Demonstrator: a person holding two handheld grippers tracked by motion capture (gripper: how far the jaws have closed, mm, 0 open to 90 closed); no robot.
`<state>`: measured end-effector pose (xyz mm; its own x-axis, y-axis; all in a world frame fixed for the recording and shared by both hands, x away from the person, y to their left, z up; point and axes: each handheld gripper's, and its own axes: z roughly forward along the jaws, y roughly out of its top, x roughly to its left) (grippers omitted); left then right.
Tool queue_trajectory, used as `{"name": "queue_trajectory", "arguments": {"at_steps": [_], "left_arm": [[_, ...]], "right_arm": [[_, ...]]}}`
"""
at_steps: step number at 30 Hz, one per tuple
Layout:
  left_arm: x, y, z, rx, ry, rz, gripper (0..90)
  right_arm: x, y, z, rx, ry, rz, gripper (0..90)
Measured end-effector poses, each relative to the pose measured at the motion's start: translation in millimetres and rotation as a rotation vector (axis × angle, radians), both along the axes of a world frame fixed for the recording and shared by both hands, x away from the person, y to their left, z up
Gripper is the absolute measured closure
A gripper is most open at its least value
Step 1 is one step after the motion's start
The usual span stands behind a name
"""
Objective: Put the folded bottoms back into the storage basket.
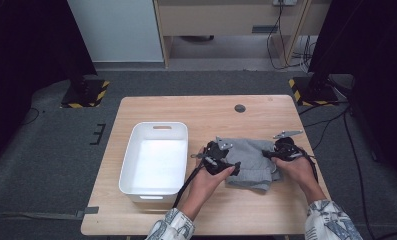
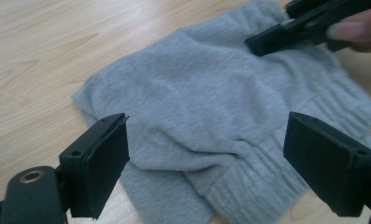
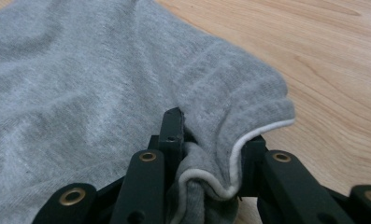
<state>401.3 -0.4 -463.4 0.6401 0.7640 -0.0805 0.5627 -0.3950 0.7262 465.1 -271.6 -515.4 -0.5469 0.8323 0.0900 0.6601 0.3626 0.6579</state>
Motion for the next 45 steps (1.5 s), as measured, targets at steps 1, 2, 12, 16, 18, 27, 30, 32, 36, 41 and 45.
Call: {"name": "queue_trajectory", "arguments": {"at_steps": [1, 2, 12, 16, 18, 27, 30, 32, 36, 41, 45], "left_arm": [[3.4, -1.9, -4.1, 0.001, 0.008, 0.012, 13.9], [5.0, -2.7, -5.9, 0.01, 0.007, 0.018, 14.5], [17.7, -2.8, -25.8, 0.025, 0.025, 0.082, 16.9], [22.1, -2.6, -37.2, 0.042, 0.042, 0.094, 16.6], [23.1, -1.8, -44.1, 0.052, 0.044, 0.108, 16.7], [26.1, 5.5, -55.4, 0.053, 0.066, 0.128, 16.7], [26.3, 6.6, -55.9, 0.059, 0.066, 0.128, 16.1], [26.7, 7.9, -56.3, 0.065, 0.066, 0.133, 16.3], [24.5, 6.9, -59.5, 0.07, 0.07, 0.114, 18.3], [24.7, 9.9, -62.2, 0.043, 0.075, 0.109, 18.4], [22.4, 11.8, -64.3, 0.033, 0.051, 0.1, 19.1]], "right_arm": [[-0.4, -3.3, -0.1, -0.001, -0.002, 0.006, 70.3], [-0.7, -4.3, 0.0, -0.002, -0.001, 0.003, 70.3], [-1.9, -10.4, 0.6, -0.009, 0.0, 0.005, 69.8], [-1.9, -10.4, 0.3, -0.007, 0.001, 0.005, 69.4], [-2.0, -10.3, 0.2, -0.007, 0.0, 0.005, 69.3], [-2.1, -8.9, 0.0, -0.017, -0.006, 0.003, 68.7], [-2.1, -8.6, 0.1, -0.019, -0.005, 0.001, 68.3], [-1.9, -8.5, 0.2, -0.025, -0.004, -0.002, 67.4], [-2.0, -6.4, -0.8, -0.028, -0.016, -0.015, 67.4], [-2.9, -5.9, -0.6, -0.032, -0.02, -0.014, 67.6], [-6.1, -4.2, -1.1, -0.055, -0.048, -0.006, 67.5]]}}
